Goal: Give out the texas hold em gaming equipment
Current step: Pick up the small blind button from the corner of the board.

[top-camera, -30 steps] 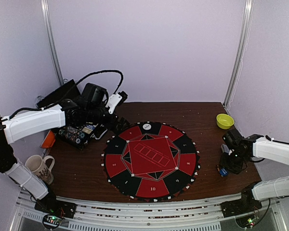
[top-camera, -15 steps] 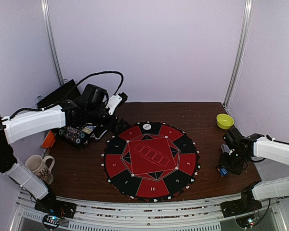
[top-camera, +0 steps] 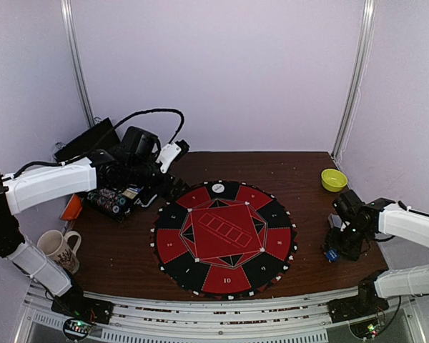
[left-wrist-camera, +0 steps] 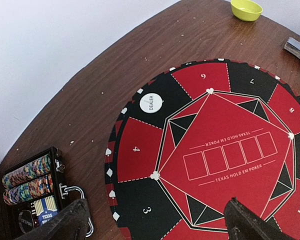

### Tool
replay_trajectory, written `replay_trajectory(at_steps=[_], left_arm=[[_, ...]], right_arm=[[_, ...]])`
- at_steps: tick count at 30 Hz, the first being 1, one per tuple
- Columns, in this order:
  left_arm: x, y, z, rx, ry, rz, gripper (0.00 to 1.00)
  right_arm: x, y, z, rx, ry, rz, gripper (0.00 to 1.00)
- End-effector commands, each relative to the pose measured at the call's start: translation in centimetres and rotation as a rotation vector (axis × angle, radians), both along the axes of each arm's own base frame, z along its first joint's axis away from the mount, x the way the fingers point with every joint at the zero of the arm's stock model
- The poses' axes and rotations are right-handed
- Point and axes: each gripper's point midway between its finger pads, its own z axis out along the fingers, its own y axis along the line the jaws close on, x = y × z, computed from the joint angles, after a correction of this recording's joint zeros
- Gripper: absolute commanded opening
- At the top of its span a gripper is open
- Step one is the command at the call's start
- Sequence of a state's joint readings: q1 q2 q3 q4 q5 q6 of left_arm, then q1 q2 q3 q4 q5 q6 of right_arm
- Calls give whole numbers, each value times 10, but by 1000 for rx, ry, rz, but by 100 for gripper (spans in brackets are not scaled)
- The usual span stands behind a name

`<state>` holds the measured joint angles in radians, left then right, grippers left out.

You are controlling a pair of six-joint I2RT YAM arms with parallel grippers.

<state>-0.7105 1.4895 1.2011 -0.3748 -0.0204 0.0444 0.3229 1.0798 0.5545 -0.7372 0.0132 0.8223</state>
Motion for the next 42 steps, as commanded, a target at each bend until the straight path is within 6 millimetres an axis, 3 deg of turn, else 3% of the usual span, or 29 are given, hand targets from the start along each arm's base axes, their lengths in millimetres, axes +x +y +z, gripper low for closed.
replay_trajectory(at_steps=[1, 7, 19, 24, 42], left_arm=[[-4, 5, 16, 5, -56, -17, 97], [-7, 9, 21, 26, -87, -32, 98], [-6, 13, 22, 32, -97, -27, 98], [-4, 15, 23, 33, -97, -23, 98], [-3, 15, 20, 34, -88, -26, 98]], right_arm=[[-9, -2, -2, -8, 37, 8, 71], [-11, 1, -13, 0, 73, 9, 70], [-3, -5, -15, -45, 54, 2, 64], [2, -8, -13, -58, 32, -1, 56], [-2, -2, -15, -22, 43, 10, 44]])
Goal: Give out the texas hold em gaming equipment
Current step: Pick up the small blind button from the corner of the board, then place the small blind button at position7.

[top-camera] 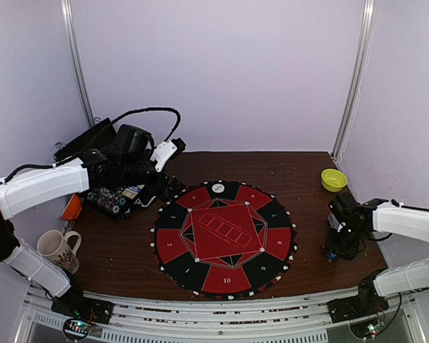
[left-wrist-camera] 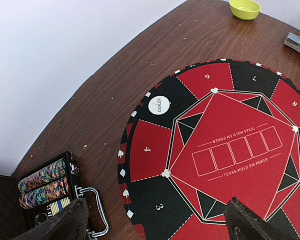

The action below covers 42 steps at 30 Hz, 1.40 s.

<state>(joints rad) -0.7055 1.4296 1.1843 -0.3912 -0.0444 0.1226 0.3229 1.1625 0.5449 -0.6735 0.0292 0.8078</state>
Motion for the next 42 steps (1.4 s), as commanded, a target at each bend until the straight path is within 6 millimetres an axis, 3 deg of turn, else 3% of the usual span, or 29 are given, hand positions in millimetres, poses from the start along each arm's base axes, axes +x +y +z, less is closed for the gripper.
replay_trajectory(at_steps=[1, 13, 20, 25, 28, 31, 37, 42], left_arm=[[2, 3, 6, -9, -20, -4, 98], [-1, 1, 7, -26, -8, -25, 98], [7, 8, 7, -35, 4, 15, 98], [18, 16, 10, -79, 25, 69, 98], [31, 24, 17, -134, 18, 121, 98], [46, 36, 32, -212, -4, 176, 98], [75, 67, 60, -322, -118, 296, 98], [78, 85, 51, -384, -124, 341, 98]], right_arm=[[-9, 0, -1, 11, 22, -2, 43], [-3, 6, 26, 44, -15, -4, 40], [12, 14, 54, 67, -79, 18, 37], [37, 34, 87, 87, -173, 77, 36], [59, 59, 107, 110, -241, 145, 36], [81, 87, 114, 110, -262, 233, 36], [110, 131, 91, 129, -237, 379, 36], [125, 144, 52, 83, -138, 470, 36]])
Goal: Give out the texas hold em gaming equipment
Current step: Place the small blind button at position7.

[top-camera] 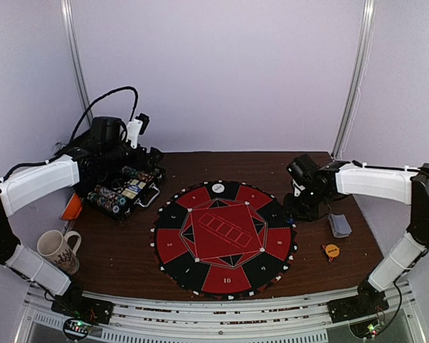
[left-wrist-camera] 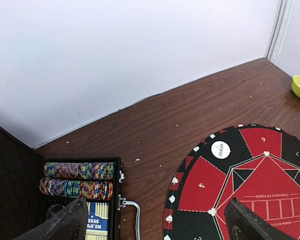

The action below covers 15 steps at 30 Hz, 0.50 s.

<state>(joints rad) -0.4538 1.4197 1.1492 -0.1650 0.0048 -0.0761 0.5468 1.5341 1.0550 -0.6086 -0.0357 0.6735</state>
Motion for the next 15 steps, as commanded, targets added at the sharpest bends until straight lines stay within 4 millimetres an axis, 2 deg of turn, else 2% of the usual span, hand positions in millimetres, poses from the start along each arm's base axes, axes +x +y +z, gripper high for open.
replay_trajectory(at_steps=[1, 8, 15], left_arm=[[2, 14, 12, -96, -71, 43, 98], [1, 20, -3, -52, -58, 54, 98], [3, 21, -11, -17, -32, 60, 98]], right_arm=[[15, 15, -23, -45, 32, 114, 36], [34, 0, -62, -119, 87, 120, 37], [37, -3, -74, -142, 107, 118, 37]])
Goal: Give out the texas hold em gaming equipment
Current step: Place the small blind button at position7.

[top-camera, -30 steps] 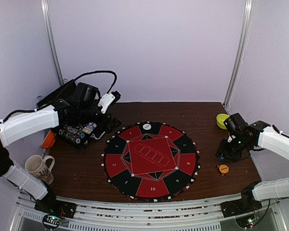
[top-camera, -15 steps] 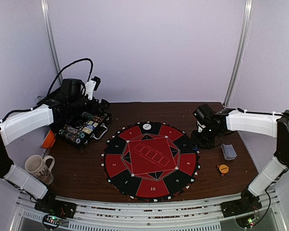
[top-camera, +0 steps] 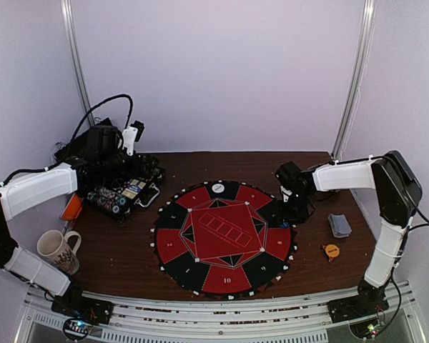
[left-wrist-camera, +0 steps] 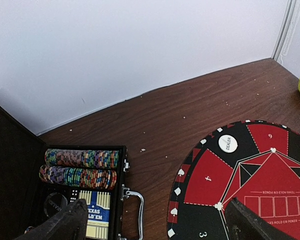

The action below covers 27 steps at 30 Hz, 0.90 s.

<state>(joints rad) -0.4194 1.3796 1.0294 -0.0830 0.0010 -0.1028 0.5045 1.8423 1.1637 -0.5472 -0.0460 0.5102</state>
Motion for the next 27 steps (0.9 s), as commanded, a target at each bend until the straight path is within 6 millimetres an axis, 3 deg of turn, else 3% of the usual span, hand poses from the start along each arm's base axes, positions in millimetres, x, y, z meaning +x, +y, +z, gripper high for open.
replay_trajectory(at_steps=[1, 9, 15, 19, 23, 27], left_arm=[[7, 1, 10, 7, -36, 9, 98], [6, -1, 10, -2, -28, -5, 98], [4, 0, 15, -3, -39, -6, 98], [3, -3, 17, -15, -41, -21, 98], [0, -5, 21, -27, -52, -37, 98], [-3, -8, 24, -33, -65, -58, 98]], right_arm=[[5, -10, -7, -45, -9, -4, 38], [13, -15, -13, -60, -26, -38, 43], [6, -17, -12, -71, -4, -23, 72], [9, -6, 10, -41, -35, 14, 98], [1, -8, 46, -47, -75, 29, 100], [-30, -38, 73, -77, -98, -36, 100]])
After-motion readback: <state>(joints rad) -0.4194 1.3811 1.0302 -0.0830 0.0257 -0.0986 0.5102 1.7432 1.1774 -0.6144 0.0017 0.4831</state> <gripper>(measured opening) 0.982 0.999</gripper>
